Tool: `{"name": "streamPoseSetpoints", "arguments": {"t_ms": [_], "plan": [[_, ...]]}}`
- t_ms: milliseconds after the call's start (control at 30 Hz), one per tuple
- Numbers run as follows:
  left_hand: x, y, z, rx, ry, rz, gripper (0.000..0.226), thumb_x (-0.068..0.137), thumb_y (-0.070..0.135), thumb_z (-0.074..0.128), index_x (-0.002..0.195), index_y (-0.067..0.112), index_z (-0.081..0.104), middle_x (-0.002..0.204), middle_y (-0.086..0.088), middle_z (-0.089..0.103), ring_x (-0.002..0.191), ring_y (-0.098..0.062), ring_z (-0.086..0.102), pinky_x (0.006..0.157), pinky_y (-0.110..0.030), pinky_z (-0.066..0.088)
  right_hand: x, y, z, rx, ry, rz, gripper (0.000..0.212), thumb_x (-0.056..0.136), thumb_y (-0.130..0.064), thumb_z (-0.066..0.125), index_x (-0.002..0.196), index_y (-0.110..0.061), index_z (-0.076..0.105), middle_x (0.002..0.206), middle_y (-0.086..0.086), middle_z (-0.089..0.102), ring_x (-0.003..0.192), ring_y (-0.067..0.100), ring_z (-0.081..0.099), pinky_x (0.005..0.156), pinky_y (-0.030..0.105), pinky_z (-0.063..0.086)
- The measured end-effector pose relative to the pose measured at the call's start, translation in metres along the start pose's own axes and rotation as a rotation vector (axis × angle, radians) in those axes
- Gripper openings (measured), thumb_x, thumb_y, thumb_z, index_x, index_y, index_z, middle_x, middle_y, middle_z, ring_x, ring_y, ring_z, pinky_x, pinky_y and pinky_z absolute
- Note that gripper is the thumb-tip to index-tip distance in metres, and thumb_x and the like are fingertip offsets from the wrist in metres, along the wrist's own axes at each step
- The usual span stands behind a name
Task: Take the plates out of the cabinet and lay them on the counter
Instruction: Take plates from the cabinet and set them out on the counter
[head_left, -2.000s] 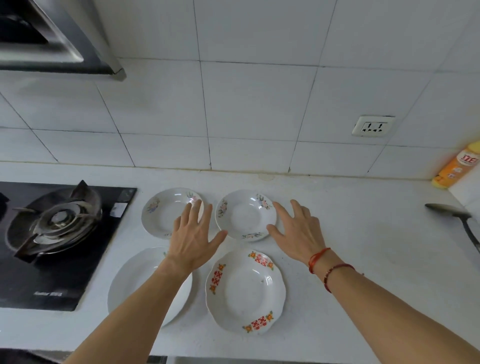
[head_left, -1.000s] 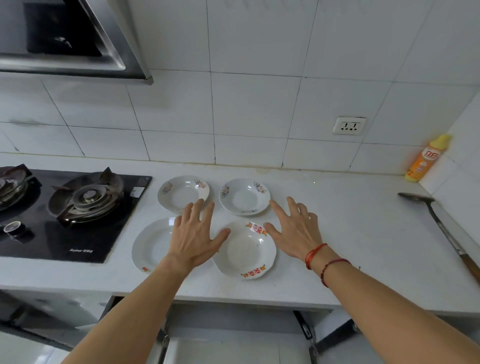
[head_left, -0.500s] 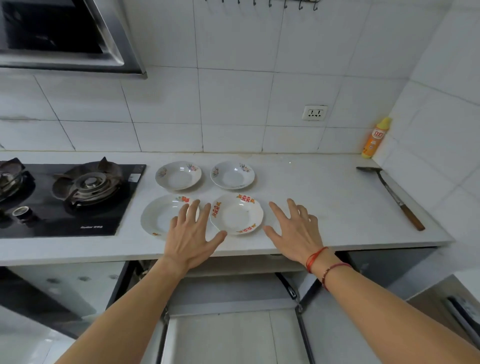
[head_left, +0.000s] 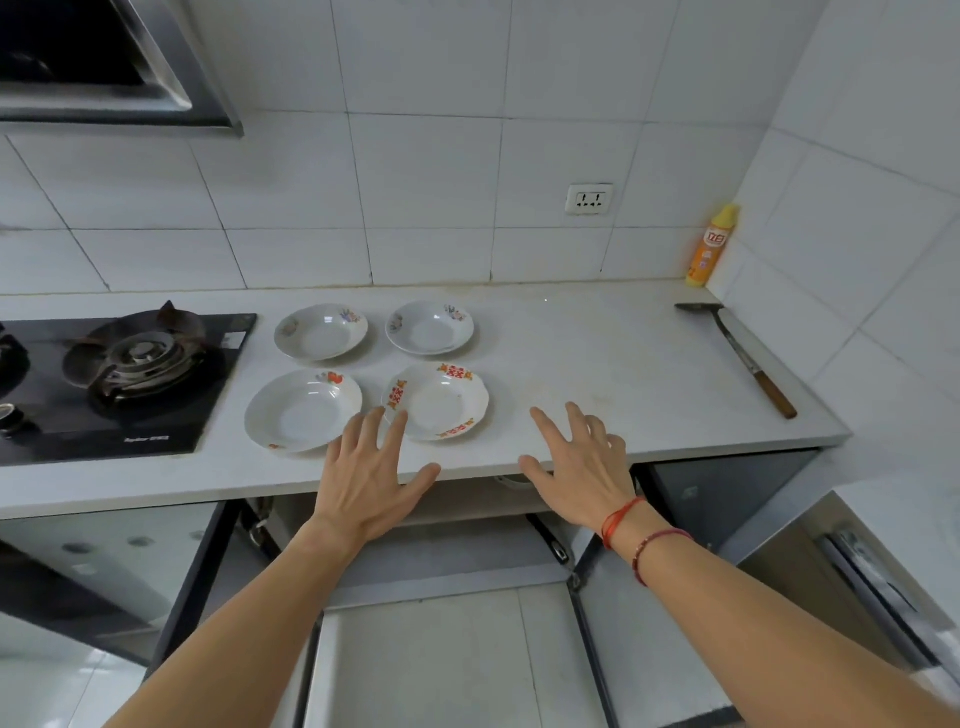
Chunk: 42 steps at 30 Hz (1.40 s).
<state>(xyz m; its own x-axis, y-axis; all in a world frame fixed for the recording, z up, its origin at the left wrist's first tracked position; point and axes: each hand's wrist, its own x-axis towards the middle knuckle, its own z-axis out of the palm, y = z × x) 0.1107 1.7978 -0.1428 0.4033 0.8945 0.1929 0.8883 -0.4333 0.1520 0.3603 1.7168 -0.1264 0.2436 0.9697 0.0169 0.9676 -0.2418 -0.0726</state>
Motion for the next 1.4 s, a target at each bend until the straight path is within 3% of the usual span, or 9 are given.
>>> {"name": "streamPoseSetpoints", "arguments": {"t_ms": [300, 400, 533, 667, 1200, 1400], "plan": [[-0.013, 0.033, 0.047, -0.011, -0.126, 0.044, 0.088, 0.080, 0.074, 0.025, 0.148, 0.018, 0.035, 0.154, -0.013, 0.035, 0.142, -0.036, 0.030, 0.110, -0.049, 0.034, -0.021, 0.042, 0.039, -0.003, -0.032, 0.053, 0.065, 0.094, -0.059, 0.034, 0.153, -0.032, 0.021, 0.157, 0.018, 0.025, 0.135, 0.038, 0.034, 0.101, 0.053, 0.038], [-0.019, 0.040, 0.079, -0.007, -0.159, 0.099, 0.083, 0.083, 0.071, 0.032, 0.145, 0.017, 0.040, 0.150, -0.013, 0.040, 0.137, -0.035, 0.037, 0.104, -0.049, 0.040, -0.026, 0.055, 0.070, -0.008, -0.045, 0.058, 0.066, 0.093, -0.058, 0.036, 0.152, -0.031, 0.024, 0.151, 0.019, 0.033, 0.130, 0.037, 0.039, 0.098, 0.051, 0.041], [-0.026, 0.046, 0.130, -0.020, -0.215, 0.115, 0.080, 0.082, 0.067, 0.037, 0.144, 0.015, 0.043, 0.147, -0.014, 0.044, 0.135, -0.036, 0.040, 0.103, -0.049, 0.041, -0.028, 0.068, 0.122, -0.018, -0.091, 0.078, 0.065, 0.094, -0.057, 0.035, 0.152, -0.031, 0.024, 0.155, 0.018, 0.028, 0.133, 0.037, 0.037, 0.098, 0.050, 0.042], [-0.023, 0.048, 0.185, -0.013, -0.245, 0.143, 0.077, 0.084, 0.066, 0.038, 0.143, 0.016, 0.043, 0.147, -0.013, 0.044, 0.135, -0.037, 0.040, 0.102, -0.049, 0.043, -0.020, 0.079, 0.178, 0.006, -0.097, 0.086, 0.068, 0.089, -0.060, 0.034, 0.150, -0.030, 0.030, 0.149, 0.018, 0.036, 0.124, 0.036, 0.044, 0.087, 0.047, 0.048], [0.061, 0.030, 0.433, 0.020, -0.120, 0.164, 0.075, 0.084, 0.064, 0.029, 0.136, 0.013, 0.046, 0.141, -0.014, 0.047, 0.119, -0.040, 0.048, 0.091, -0.048, 0.047, 0.087, 0.129, 0.396, -0.005, 0.040, 0.078, 0.073, 0.090, -0.063, 0.042, 0.153, -0.031, 0.023, 0.154, 0.017, 0.028, 0.128, 0.038, 0.040, 0.088, 0.049, 0.049], [0.090, 0.032, 0.492, 0.016, -0.093, 0.157, 0.071, 0.087, 0.056, 0.050, 0.143, 0.014, 0.040, 0.145, -0.013, 0.042, 0.127, -0.039, 0.043, 0.094, -0.050, 0.045, 0.126, 0.147, 0.443, 0.019, 0.061, 0.118, 0.070, 0.090, -0.062, 0.042, 0.151, -0.034, 0.022, 0.152, 0.014, 0.030, 0.129, 0.036, 0.038, 0.089, 0.048, 0.047]]}}
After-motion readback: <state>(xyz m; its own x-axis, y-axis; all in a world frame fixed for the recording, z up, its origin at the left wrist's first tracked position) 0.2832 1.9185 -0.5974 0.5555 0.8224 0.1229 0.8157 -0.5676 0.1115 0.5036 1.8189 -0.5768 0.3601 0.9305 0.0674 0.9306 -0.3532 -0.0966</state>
